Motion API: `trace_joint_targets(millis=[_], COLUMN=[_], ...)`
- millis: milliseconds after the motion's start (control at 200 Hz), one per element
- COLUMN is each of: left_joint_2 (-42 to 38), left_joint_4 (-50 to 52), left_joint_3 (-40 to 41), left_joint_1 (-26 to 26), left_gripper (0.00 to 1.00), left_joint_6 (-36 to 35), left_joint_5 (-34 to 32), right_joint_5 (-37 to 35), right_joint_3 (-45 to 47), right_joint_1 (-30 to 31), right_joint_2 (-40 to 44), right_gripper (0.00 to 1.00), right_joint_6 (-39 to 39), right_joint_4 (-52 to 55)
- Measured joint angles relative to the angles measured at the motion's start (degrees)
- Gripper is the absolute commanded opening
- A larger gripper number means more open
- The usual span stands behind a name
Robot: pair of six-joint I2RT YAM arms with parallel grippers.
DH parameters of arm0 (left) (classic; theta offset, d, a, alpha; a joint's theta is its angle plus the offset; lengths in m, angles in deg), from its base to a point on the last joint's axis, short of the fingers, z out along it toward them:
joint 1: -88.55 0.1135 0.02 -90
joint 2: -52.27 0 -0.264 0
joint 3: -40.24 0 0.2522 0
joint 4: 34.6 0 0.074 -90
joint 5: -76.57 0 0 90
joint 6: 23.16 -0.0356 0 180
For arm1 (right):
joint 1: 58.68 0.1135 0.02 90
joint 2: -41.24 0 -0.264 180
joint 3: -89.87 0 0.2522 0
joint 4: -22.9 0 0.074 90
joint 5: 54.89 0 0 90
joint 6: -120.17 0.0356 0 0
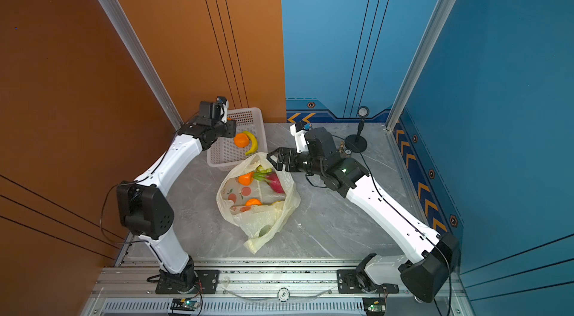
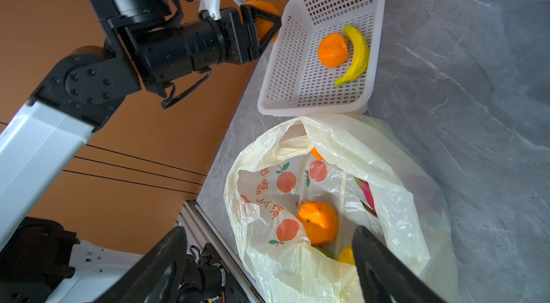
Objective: Untie the knot of the plastic bag and take out the fruit
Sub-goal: Place the fruit in the basket.
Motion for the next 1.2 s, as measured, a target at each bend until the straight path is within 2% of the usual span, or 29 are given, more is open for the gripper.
trace_joint_targets(millis=[190,396,646,731,896,916,971,1086,1202], left_joint_2=[12.7,22.6,30.4,31.7,32.3,32.3,32.3,31.2,26.5], left_joint_4=[7.8,14.7,20.7,21.7,22.4,22.4,22.4,22.5,22.5], left_joint_3=[-9.4,-18.1,-24.3,-24.6,-24.7,-24.8,-24.8,-24.3,-21.7], left_joint_1=[2.7,4.8,5.9,5.9,5.9,5.9,5.8,5.8,5.8], left_gripper=[0.53,0.52,0.57,0.63,0.83,0.89,0.98,1.0,1.0], left_joint_6=[2.1,3.7,5.0,5.0,5.0,5.1,5.4,4.9,4.9], left_joint_5=[-1.4,-0.1,3.2,4.1,6.2,6.4,7.0,7.3,7.2], right_joint_5=[-0.5,-1.6,-2.4,-3.0,-3.5,-3.5,-3.6,-4.5,-5.0], right_joint_3=[-0.1,-1.0,-1.1,-1.1,-1.1,-1.1,-1.1,-1.2,-1.2], right_joint_1=[0.8,1.2,3.4,3.4,3.4,3.5,3.7,4.3,4.9], right_joint_2=[-1.6,-3.4,-3.5,-3.5,-3.5,-3.5,-3.5,-3.4,-2.8], right_gripper=[0.88,0.88,0.88,0.88,0.88,0.88,0.88,0.88,0.88], right_joint_6=[-0.2,-0.2,-0.2,-0.2,-0.2,-0.2,-0.2,-0.4,-0.6], right_joint_4=[0.0,0.1,0.1,0.1,0.2,0.2,0.2,0.7,0.9])
